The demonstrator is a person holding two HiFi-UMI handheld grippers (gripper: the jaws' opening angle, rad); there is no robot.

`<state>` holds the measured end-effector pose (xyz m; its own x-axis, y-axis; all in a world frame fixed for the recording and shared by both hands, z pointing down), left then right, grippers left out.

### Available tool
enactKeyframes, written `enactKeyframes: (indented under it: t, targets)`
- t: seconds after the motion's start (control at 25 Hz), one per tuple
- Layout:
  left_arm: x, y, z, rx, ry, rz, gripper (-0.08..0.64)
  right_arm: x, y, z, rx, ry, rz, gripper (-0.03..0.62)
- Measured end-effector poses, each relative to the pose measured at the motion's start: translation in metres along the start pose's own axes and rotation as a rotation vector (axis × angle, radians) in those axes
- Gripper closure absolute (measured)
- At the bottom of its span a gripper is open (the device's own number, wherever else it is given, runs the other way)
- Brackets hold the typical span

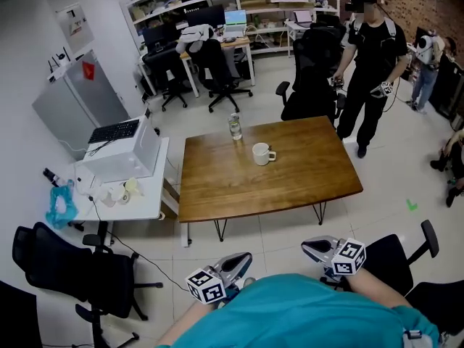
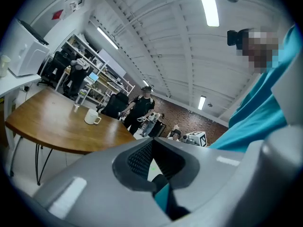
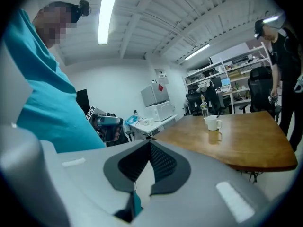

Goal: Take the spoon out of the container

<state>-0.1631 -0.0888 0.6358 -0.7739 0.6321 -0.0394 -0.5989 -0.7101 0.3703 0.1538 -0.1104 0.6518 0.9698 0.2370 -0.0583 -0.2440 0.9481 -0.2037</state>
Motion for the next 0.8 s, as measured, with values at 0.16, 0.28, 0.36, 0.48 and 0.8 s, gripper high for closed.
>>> enactKeyframes:
  t: [0.16, 0.28, 0.36, 0.48, 0.8]
  targets:
    - [-0.016, 0.110, -0.048, -0.056, -0.011, 0.042, 0.558, -0.071, -0.079, -0.014, -0.015, 0.034, 0.066, 0.591]
    - [-0.033, 0.176, -0.072, -0.010, -0.025, 0.061, 0.558, -0.113, -0.126, -0.024, -0.029, 0.059, 0.097, 0.591]
    - [-0.047, 0.207, -0.079, 0.007, -0.036, 0.055, 0.558, -0.131, -0.156, -0.026, -0.049, 0.058, 0.102, 0.591]
    - [-0.078, 0.254, -0.083, -0.013, -0.050, 0.043, 0.558, -0.146, -0.219, -0.020, -0.084, 0.054, 0.125, 0.589]
    - [-0.152, 0.313, -0.114, -0.043, -0.069, -0.127, 0.558, -0.146, -0.386, -0.036, -0.142, 0.042, 0.104, 0.571]
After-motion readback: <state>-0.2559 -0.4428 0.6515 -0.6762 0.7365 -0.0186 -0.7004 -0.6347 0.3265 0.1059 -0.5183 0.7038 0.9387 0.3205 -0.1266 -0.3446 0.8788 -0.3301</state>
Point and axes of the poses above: the fingertips, and each gripper's own axes: x backward along the fingers, y to its left, z out of its underside, the point moved 9 cm from there along x, backward along the fingers, and after that the axes turned 11 degrees about -z, right-handed, at the moved point
